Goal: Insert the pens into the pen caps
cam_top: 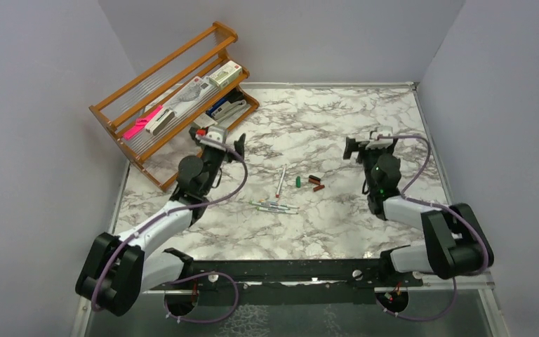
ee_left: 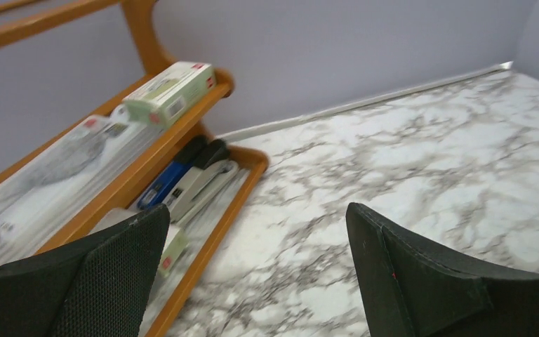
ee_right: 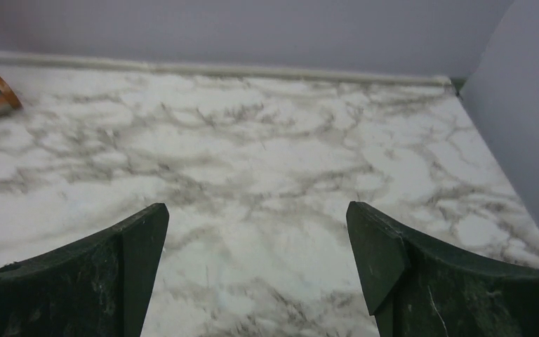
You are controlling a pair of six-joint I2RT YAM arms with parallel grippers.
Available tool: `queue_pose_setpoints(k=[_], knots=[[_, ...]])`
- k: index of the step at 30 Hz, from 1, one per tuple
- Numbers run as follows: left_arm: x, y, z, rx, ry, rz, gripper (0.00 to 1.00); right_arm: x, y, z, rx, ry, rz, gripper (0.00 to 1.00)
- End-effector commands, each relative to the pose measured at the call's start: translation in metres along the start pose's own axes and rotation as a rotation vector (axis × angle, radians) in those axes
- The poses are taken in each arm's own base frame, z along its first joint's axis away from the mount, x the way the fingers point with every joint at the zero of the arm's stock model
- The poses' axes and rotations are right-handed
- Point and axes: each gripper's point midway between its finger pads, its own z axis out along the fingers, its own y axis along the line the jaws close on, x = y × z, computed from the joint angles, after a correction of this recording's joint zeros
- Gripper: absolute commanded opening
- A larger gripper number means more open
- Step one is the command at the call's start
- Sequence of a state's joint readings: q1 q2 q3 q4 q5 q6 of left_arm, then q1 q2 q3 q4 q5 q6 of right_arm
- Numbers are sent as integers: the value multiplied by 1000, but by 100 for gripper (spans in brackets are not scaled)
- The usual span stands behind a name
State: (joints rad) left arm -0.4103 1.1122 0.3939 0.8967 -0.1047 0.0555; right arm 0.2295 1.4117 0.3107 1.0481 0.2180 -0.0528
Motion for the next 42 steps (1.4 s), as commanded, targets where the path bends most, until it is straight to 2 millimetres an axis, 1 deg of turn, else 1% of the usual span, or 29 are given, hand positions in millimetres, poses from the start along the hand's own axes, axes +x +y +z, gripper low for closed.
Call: queue_pose_setpoints(k=[1,2,3,4,5,6,7,9,11,12,13,15,16,17,19,20,22,25,27,29,30,32,36,37,38,39,40,42], knots=[[0,-56,26,194,163,-99,99,-63,15,5,-82,-14,141,100],[7,-69,32,231,211,-82,99,-78,21,4,-104,-6,234,100],[12,-84,36,267,240,-55,99,-84,30,0,-134,40,319,100],[17,-95,38,289,256,-21,99,-91,39,-4,-179,93,355,100],[20,-106,40,317,270,9,99,-98,46,-6,-218,110,376,100],[28,-116,40,353,301,28,99,-104,53,-10,-260,106,401,99],[38,-124,40,386,341,39,99,-106,55,-12,-276,94,417,99],[58,-135,43,424,417,46,99,-107,57,-19,-290,84,431,99],[80,-137,49,404,522,54,99,-103,55,-22,-277,128,428,99],[89,-140,50,403,570,60,99,-101,56,-22,-286,147,398,99],[101,-143,49,393,624,68,99,-96,55,-23,-278,178,382,100],[114,-152,47,375,683,48,99,-87,48,-22,-231,232,363,100],[115,-156,46,371,699,31,99,-82,46,-23,-215,256,355,99],[127,-160,43,361,743,16,99,-78,43,-25,-196,271,362,100],[138,-162,40,327,789,3,99,-72,42,-29,-186,270,372,100],[141,-160,38,298,804,6,97,-71,41,-31,-186,257,378,100],[145,-155,35,246,826,0,93,-66,40,-35,-181,255,385,96],[152,-154,25,203,870,-55,85,-54,39,-38,-166,289,387,93],[158,-157,16,200,894,-88,83,-48,38,-37,-153,311,384,90],[164,-162,9,207,913,-92,79,-44,38,-37,-145,323,382,81],[167,-164,6,214,923,-88,78,-43,37,-37,-143,326,383,79],[176,-169,-1,220,957,-81,77,-42,39,-36,-150,329,384,78],[192,-175,-12,232,990,-73,72,-35,42,-35,-155,353,390,77],[195,-176,-15,233,997,-73,69,-34,43,-35,-157,358,390,73],[197,-177,-18,234,1001,-77,68,-31,43,-35,-156,364,388,60],[199,-178,-21,237,1006,-79,65,-29,42,-35,-151,372,386,52],[201,-179,-24,236,1012,-79,63,-27,42,-35,-144,378,384,48],[207,-179,-30,233,1030,-74,60,-26,40,-35,-136,379,380,45]])
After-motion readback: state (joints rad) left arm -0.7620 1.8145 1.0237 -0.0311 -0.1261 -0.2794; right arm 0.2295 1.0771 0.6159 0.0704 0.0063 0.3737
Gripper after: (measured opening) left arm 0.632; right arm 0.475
